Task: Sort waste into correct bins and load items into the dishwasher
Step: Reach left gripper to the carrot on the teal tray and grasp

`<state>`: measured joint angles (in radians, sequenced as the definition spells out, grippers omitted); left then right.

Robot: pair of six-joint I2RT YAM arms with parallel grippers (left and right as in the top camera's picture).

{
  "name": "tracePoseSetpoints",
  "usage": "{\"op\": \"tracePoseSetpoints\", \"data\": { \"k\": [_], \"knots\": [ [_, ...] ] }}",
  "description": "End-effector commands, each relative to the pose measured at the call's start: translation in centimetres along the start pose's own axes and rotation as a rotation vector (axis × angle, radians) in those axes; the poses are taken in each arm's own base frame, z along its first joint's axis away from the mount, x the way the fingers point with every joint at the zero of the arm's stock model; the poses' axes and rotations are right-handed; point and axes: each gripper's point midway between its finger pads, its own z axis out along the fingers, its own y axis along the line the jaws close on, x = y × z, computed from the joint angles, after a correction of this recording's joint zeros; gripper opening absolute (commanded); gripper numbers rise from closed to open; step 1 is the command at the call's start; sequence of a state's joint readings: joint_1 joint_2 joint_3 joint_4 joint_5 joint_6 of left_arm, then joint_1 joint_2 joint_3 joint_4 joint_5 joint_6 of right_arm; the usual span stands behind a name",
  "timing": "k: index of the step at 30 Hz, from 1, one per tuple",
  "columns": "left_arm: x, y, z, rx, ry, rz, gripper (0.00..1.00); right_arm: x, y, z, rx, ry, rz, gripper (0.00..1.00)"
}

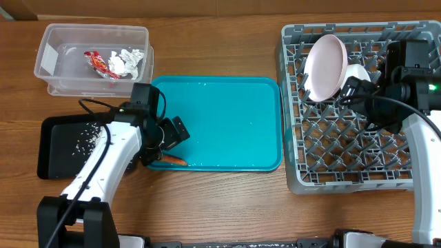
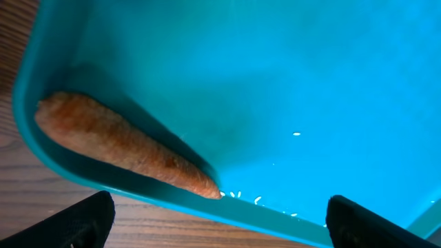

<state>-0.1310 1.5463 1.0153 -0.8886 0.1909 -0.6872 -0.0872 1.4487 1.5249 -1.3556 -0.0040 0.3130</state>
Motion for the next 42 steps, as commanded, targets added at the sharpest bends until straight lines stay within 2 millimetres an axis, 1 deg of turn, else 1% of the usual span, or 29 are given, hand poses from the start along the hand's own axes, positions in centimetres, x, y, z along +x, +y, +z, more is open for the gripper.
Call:
{"op": "tracePoseSetpoints", "data": {
  "k": [1,4,9,13,17,22,29,34,35,37,38,39,42],
  "knots": [
    [0.8,0.3,0.7,-0.001,0.005,-0.029,0.98,-0.2,0.1,-0.3,-0.011,-0.005,-0.003,1.0],
    [1.1,1.1,1.2,-0.028,0.007,-0.079,0.99,-0.2,0.1,-0.3,-0.01,-0.003,-0.003,1.0],
    [1.5,1.7,1.9,-0.036,0.012,-0.115,0.99,-0.1,0.1,-0.3,-0.009,0.0,-0.003,1.0],
    [0.8,2.3,2.3,-0.061,-0.037,-0.135,0.99,-0.1,0.1,-0.3,-0.009,0.0,-0.003,1.0],
    [0.6,2.8,2.7,-0.076,-0.055,-0.161,0.99,-0.1,0.1,-0.3,-0.009,0.001,-0.003,1.0],
    [0.2,2.7,3.3,-0.054,-0.081,-0.16,0.98,-0.1,0.1,-0.3,-0.009,0.0,-0.003,1.0],
    [0.3,3.4,4.2,-0.086,-0.076,-0.179,0.98,-0.1,0.1,-0.3,-0.009,-0.001,-0.003,1.0],
    [0.4,3.8,5.5,-0.114,-0.048,-0.184,0.98,-0.1,0.1,-0.3,-0.009,-0.001,-0.003,1.0],
    [0.5,3.9,5.9,-0.121,-0.037,-0.186,0.95,-0.1,0.1,-0.3,-0.009,0.0,-0.003,1.0],
    [0.5,4.0,6.2,-0.124,-0.033,-0.187,0.89,-0.1,0.1,-0.3,-0.009,0.0,-0.003,1.0],
    [0.5,4.0,6.2,-0.125,-0.033,-0.187,0.85,-0.1,0.1,-0.3,-0.009,0.0,-0.003,1.0],
    [0.5,4.0,6.2,-0.125,-0.033,-0.186,0.73,-0.1,0.1,-0.3,-0.009,0.0,-0.003,1.0],
    [0.5,4.0,6.2,-0.124,-0.033,-0.187,0.61,-0.1,0.1,-0.3,-0.009,0.0,-0.003,1.0]
  ]
}}
